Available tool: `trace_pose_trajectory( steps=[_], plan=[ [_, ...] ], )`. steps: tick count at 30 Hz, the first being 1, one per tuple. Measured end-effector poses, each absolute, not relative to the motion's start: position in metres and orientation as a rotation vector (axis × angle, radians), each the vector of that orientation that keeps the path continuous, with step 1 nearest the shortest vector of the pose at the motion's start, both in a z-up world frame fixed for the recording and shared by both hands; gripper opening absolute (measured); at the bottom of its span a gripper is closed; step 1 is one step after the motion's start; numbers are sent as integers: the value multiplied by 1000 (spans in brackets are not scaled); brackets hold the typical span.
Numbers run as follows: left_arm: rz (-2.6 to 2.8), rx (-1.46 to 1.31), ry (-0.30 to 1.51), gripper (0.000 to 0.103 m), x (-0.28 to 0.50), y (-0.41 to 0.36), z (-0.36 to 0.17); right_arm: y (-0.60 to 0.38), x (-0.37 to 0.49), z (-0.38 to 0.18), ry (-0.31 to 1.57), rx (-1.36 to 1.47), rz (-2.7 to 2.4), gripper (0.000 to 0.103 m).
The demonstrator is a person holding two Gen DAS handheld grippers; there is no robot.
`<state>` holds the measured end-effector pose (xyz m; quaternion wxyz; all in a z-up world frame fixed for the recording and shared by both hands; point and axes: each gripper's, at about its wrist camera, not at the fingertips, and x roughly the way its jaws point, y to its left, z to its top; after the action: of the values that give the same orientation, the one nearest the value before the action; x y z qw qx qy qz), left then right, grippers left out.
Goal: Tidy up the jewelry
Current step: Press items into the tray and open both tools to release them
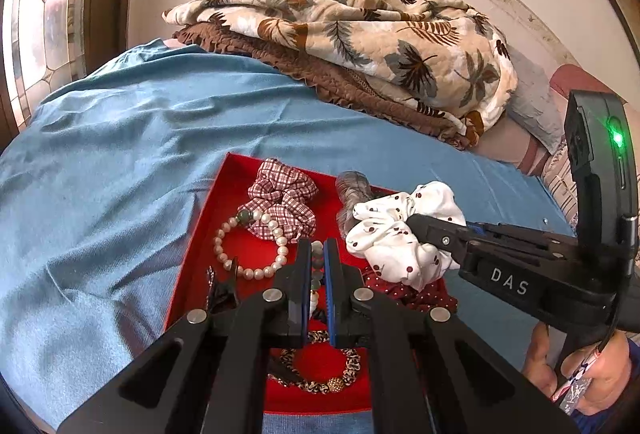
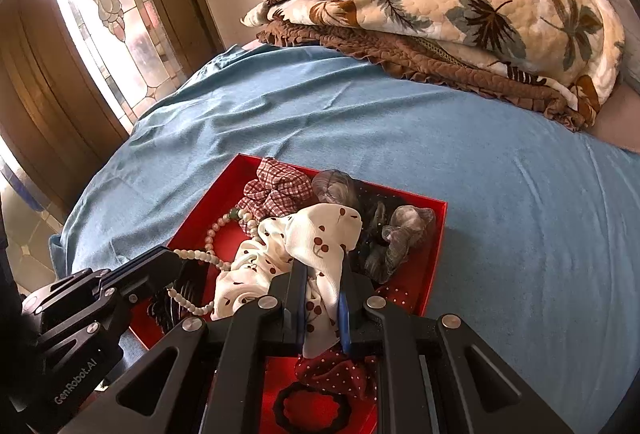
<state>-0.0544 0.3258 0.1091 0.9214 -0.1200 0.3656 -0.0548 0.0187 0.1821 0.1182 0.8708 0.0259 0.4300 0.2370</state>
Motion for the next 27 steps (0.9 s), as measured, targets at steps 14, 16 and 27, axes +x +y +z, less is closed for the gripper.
trace_pose_trajectory(
  steps=[14,16,27],
  plan=[
    [-126,-475,764,6,-49,372,103,209,32,118,906,23,541,15],
    [-134,-490,764,6,-49,373,103,210,33,114,916,28,542,15],
    [-219,-508,768,6,-47,364,105,210,39,106,934,52,533,15]
  ],
)
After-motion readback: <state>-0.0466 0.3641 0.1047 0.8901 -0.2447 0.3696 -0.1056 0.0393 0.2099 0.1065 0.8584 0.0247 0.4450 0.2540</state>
